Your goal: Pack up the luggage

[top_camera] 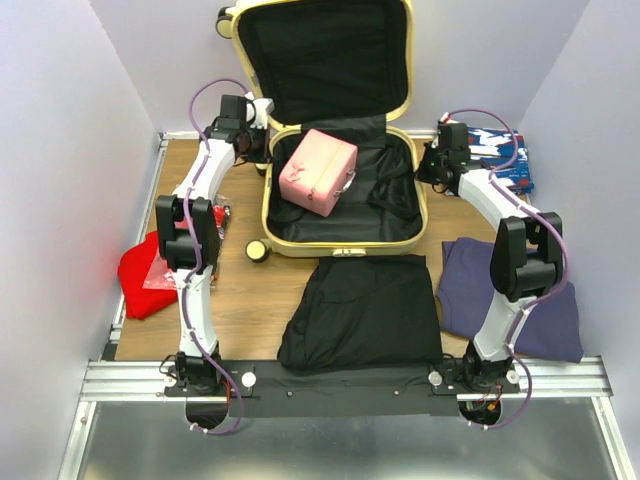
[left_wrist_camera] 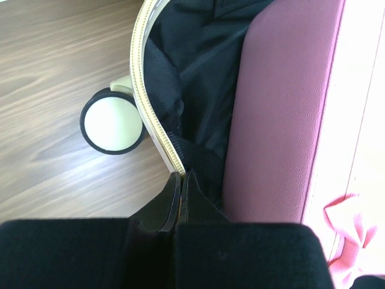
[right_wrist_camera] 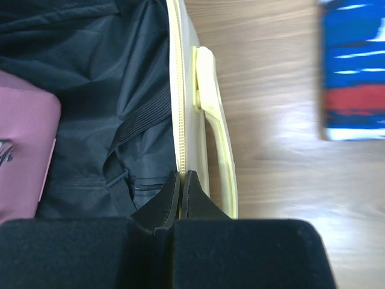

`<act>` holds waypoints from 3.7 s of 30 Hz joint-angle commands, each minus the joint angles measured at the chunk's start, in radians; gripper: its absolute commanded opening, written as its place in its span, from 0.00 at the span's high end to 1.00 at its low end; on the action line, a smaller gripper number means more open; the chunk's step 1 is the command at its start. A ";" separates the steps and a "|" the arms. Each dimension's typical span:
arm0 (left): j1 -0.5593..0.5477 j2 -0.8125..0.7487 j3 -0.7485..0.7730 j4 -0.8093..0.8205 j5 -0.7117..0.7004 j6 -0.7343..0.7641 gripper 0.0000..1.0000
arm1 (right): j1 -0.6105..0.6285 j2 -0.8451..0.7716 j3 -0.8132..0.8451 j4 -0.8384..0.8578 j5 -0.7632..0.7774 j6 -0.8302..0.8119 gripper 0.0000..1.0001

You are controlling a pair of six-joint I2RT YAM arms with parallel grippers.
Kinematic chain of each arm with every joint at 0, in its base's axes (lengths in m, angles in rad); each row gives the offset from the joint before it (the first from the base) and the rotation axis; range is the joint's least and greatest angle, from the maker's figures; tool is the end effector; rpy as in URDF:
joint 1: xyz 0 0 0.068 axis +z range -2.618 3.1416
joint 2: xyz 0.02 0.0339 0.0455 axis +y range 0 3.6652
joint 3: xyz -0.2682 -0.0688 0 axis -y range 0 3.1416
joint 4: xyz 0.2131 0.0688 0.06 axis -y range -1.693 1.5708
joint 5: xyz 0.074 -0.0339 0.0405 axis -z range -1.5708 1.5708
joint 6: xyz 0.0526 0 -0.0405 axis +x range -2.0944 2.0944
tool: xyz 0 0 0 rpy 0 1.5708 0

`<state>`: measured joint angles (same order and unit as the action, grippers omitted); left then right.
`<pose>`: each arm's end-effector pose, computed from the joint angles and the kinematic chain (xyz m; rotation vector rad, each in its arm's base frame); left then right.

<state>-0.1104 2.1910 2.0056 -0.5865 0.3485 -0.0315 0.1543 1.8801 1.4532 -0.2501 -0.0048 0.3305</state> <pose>0.4799 -0.0713 0.2653 0.2646 2.3184 -0.4783 0.4141 0.0647 0.2560 0.1964 2.2528 0.2654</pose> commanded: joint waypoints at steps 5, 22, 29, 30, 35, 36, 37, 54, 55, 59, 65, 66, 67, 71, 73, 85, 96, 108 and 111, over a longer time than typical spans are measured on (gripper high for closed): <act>-0.023 -0.008 0.044 0.082 0.173 0.005 0.80 | -0.036 -0.052 0.044 -0.046 0.036 -0.050 0.50; -0.040 -0.151 0.070 0.062 0.239 0.093 0.31 | 0.008 -0.090 0.227 -0.048 -0.283 0.196 0.32; -0.080 -0.100 0.114 0.034 0.155 0.093 0.38 | 0.096 -0.010 0.161 -0.058 -0.265 0.243 0.72; -0.083 -0.097 0.116 0.034 0.139 0.093 0.39 | 0.106 -0.003 0.157 -0.064 -0.249 0.231 0.74; -0.098 -0.068 0.111 0.030 0.021 0.093 0.41 | 0.174 0.045 0.147 -0.084 -0.141 0.168 0.83; -0.100 -0.063 0.111 0.028 0.008 0.091 0.41 | 0.183 0.063 0.145 -0.086 -0.130 0.163 0.83; -0.101 -0.054 0.111 0.028 -0.017 0.088 0.41 | 0.198 0.071 0.145 -0.087 -0.107 0.159 0.84; -0.153 -0.004 0.073 0.005 0.012 0.088 0.51 | 0.269 0.240 0.298 -0.090 -0.104 0.147 0.87; -0.159 -0.002 0.070 0.002 0.010 0.093 0.52 | 0.274 0.246 0.332 -0.089 -0.107 0.145 0.87; -0.181 0.006 0.058 -0.013 0.029 0.094 0.55 | 0.292 0.275 0.397 -0.083 -0.123 0.133 0.87; -0.180 0.000 0.079 -0.019 0.030 0.093 0.55 | 0.292 0.249 0.383 -0.078 -0.089 0.072 0.85; -0.175 -0.004 0.081 -0.015 0.032 0.084 0.55 | 0.291 0.232 0.368 -0.080 -0.089 0.056 0.82; -0.166 -0.008 0.084 -0.009 0.032 0.076 0.54 | 0.286 0.217 0.354 -0.080 -0.090 0.045 0.79; -0.121 -0.026 0.094 0.001 0.096 0.053 0.52 | 0.266 0.143 0.302 -0.078 -0.083 -0.002 0.72; -0.115 -0.037 0.087 0.010 0.099 0.048 0.52 | 0.252 0.139 0.297 -0.080 -0.074 -0.004 0.67; -0.100 -0.051 0.024 0.040 0.175 0.035 0.42 | 0.182 0.146 0.274 -0.077 -0.385 0.203 0.35; -0.101 -0.051 -0.054 0.056 0.245 -0.039 0.41 | 0.183 0.263 0.335 -0.060 -0.512 0.280 0.31; -0.103 -0.063 -0.110 0.060 0.260 -0.054 0.35 | 0.186 0.270 0.311 -0.060 -0.517 0.309 0.29; -0.109 -0.054 -0.091 0.060 0.277 -0.059 0.39 | 0.188 0.292 0.343 -0.058 -0.527 0.308 0.34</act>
<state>-0.2020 2.1410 1.9232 -0.4587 0.5602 -0.0811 0.3340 2.1319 1.7622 -0.3134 -0.5041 0.6315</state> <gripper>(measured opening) 0.651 0.699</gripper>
